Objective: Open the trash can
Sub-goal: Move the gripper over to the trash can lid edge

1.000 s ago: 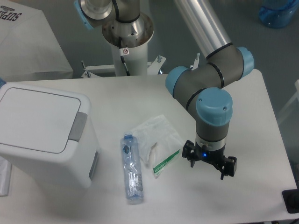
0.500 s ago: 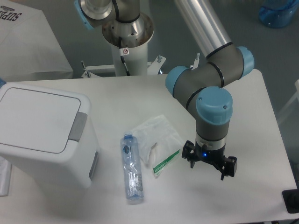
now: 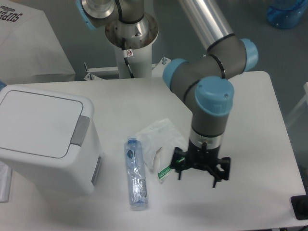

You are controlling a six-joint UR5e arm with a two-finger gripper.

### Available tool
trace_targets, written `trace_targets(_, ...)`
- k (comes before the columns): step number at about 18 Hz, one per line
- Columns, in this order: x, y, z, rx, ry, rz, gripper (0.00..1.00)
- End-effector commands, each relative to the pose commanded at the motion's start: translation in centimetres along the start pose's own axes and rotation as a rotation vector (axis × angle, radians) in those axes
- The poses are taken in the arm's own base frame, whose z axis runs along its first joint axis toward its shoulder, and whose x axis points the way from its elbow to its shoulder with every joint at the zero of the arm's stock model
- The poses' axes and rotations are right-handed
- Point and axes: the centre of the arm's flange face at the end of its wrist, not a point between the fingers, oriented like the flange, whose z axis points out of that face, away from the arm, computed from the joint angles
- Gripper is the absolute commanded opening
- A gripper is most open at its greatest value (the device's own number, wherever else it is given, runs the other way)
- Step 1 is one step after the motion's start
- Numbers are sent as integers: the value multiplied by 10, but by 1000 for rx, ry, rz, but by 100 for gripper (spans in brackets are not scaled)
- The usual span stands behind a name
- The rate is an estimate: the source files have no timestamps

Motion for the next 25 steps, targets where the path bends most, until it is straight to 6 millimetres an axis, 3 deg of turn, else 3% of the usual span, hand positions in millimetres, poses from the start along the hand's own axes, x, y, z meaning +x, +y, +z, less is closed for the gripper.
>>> trace_targets(4, 57, -17, -38, 58, 32, -11, 100)
trace_targets(7, 96, -12, -66, 84, 53, 3, 100)
trace_targets(14, 148, 13, -110, 116, 76, 21, 100)
trace_targets(17, 168, 23, -108, 104, 88, 31, 100)
trace_targets(25, 166, 31, -85, 73, 97, 33, 100)
